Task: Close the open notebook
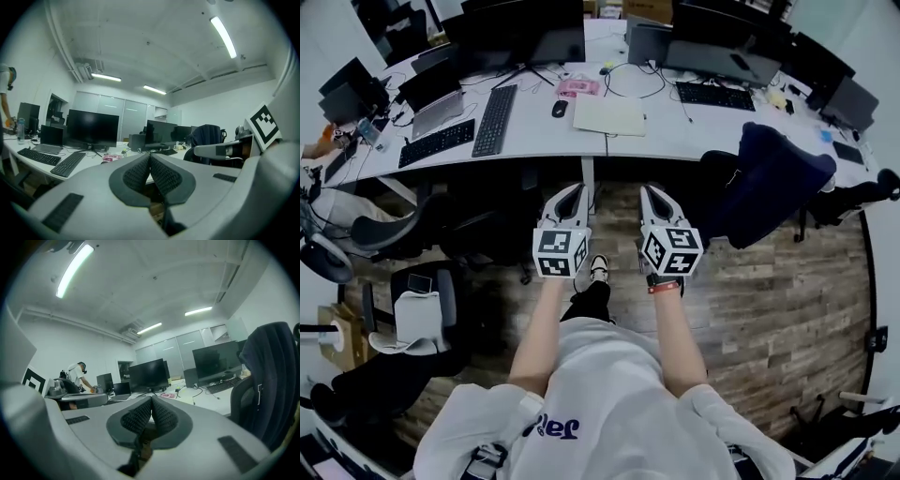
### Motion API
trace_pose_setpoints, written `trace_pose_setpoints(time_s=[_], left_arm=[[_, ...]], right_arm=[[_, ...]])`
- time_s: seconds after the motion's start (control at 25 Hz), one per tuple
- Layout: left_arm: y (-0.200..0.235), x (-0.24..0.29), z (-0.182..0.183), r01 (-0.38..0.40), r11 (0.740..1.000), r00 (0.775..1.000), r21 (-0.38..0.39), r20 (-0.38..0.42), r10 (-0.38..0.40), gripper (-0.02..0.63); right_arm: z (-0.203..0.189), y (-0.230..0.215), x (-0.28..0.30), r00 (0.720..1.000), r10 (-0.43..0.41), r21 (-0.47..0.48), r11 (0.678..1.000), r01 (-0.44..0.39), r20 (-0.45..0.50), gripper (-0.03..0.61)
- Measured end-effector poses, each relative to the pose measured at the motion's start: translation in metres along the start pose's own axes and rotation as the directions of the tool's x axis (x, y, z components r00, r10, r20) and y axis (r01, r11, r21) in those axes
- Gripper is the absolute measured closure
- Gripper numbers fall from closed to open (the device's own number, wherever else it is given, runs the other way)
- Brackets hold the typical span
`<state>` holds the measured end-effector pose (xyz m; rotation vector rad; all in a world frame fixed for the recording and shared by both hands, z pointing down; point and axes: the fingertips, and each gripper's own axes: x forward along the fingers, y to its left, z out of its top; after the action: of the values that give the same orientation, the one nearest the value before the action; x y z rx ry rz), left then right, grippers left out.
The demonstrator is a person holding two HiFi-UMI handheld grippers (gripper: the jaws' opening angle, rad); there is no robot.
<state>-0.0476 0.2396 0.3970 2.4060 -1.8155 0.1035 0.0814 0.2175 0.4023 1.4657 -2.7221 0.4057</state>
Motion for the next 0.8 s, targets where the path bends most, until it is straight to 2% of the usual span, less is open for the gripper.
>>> trace_pose_setpoints(time_s=[0.24,0.48,0.68,0.8], left_arm=[[0.033,0.063,-0.011,0.005,1.0,1.0,-0.026,-0.006,-0.005,0.594],[0.07,0.143,0.006,0.015,0.999,1.0,-0.033,-0.02,-0.016,0.594],[0.102,0.202,-0.007,0.03,0.999,0.994,-0.023,-0.108,-0.033,0.594],[0.12,0.233,-0.017,0.013,0.999,0.991,-0.047,-0.132,-0.019,0.594]], right_arm=[[0.001,-0.027,0.069,1.0,0.002,0.029,1.0,-0.001,-0.012,0.565],[0.019,-0.059,0.151,0.999,0.009,0.042,0.999,-0.007,-0.035,0.564],[0.015,-0.067,0.217,0.992,0.052,0.036,0.998,-0.048,-0.117,0.563],[0.017,-0.075,0.251,0.99,0.056,0.013,0.998,-0.055,-0.127,0.563]])
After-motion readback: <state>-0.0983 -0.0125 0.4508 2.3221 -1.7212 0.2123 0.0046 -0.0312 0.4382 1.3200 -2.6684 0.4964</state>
